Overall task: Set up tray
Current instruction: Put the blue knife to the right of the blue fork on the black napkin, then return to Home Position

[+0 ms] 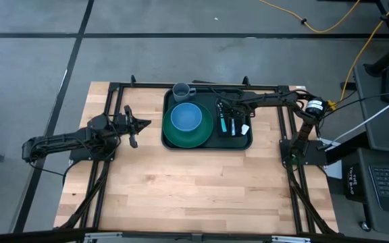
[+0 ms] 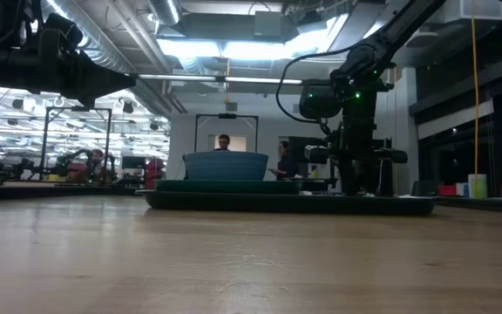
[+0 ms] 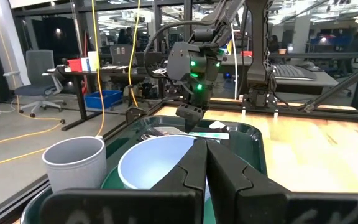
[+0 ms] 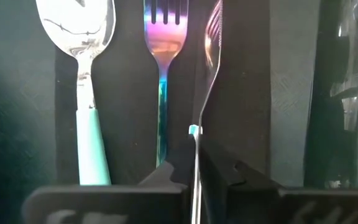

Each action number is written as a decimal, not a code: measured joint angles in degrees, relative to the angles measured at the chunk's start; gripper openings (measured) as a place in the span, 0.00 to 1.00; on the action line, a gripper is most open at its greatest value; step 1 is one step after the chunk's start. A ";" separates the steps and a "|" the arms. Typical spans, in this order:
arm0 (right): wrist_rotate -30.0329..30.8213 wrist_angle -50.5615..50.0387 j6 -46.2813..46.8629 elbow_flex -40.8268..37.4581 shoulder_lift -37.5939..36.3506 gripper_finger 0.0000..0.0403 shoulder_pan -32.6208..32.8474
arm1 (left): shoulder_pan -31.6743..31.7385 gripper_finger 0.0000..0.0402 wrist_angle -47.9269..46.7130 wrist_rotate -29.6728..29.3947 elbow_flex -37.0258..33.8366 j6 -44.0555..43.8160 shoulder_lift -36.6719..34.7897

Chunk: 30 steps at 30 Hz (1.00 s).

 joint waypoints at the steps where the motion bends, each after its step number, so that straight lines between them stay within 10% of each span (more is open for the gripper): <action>1: 0.00 0.00 -0.01 0.00 0.00 0.06 0.00 | -0.02 0.01 0.00 0.00 0.02 0.00 0.02; 16: -0.16 -3.92 -4.06 -0.04 -5.54 0.19 -0.31 | -0.02 0.01 0.02 -0.04 0.00 0.00 0.00; 30: 7.92 -11.80 -12.19 -0.04 -25.05 0.05 8.65 | 0.00 0.01 0.02 -0.06 0.00 1.54 0.00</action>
